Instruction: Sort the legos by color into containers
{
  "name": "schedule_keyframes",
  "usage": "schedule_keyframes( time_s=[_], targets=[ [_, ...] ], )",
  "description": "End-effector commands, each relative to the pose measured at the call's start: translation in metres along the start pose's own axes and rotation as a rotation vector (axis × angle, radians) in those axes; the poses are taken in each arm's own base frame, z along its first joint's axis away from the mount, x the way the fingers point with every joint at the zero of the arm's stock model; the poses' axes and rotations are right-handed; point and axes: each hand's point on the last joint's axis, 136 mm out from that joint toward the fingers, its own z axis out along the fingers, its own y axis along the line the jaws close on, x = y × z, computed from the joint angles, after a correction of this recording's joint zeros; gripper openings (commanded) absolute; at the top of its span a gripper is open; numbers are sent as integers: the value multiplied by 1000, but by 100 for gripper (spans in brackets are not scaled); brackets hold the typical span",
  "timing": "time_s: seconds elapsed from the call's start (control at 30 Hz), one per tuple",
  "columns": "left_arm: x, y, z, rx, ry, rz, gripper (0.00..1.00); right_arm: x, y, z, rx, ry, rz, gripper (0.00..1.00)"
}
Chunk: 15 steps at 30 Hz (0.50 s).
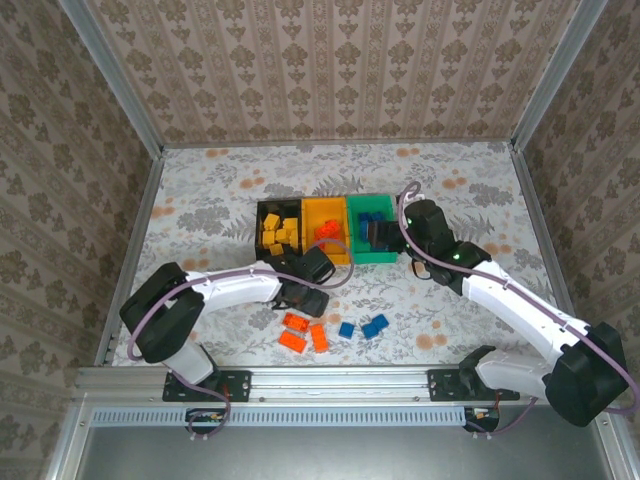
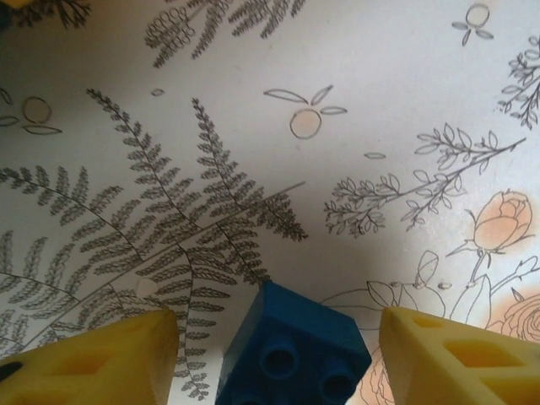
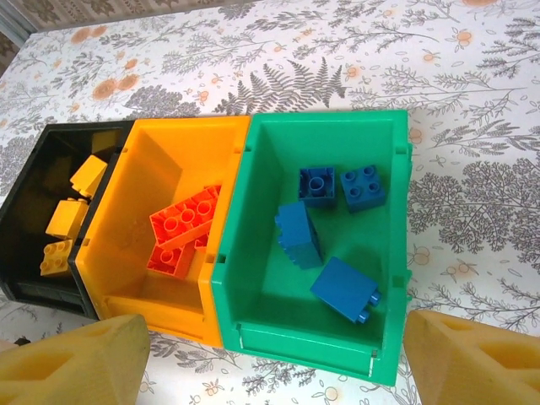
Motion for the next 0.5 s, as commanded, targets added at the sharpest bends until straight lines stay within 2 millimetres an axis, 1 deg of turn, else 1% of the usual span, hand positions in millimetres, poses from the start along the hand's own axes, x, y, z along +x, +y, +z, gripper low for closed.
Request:
schedule_keyframes(
  time_s=[0.0,0.03,0.13,0.2,0.27,0.37,0.47],
  targets=[
    [12,-1,5,-33,59,14,67,8,-10,-3,42,10,9,81],
    [13,-1,8,-38,64,20,66,8,-11,-3,48,10,10,81],
    [15,-4,14,-37,70,23,54,10,-15,-4,66,10,15,81],
    [14,-7,14,-28,64,26,51,10,-17,-5,72,7,15,81],
    [11,-10,12,-24,52,30,47,9,-19,-7,81,0,18,81],
    [7,-11,8,-18,37,31,38,8,-24,-10,103,-10,29,81],
    [-2,-16,0,1,8,34,35,9,-32,-15,133,-22,45,82]
  ],
)
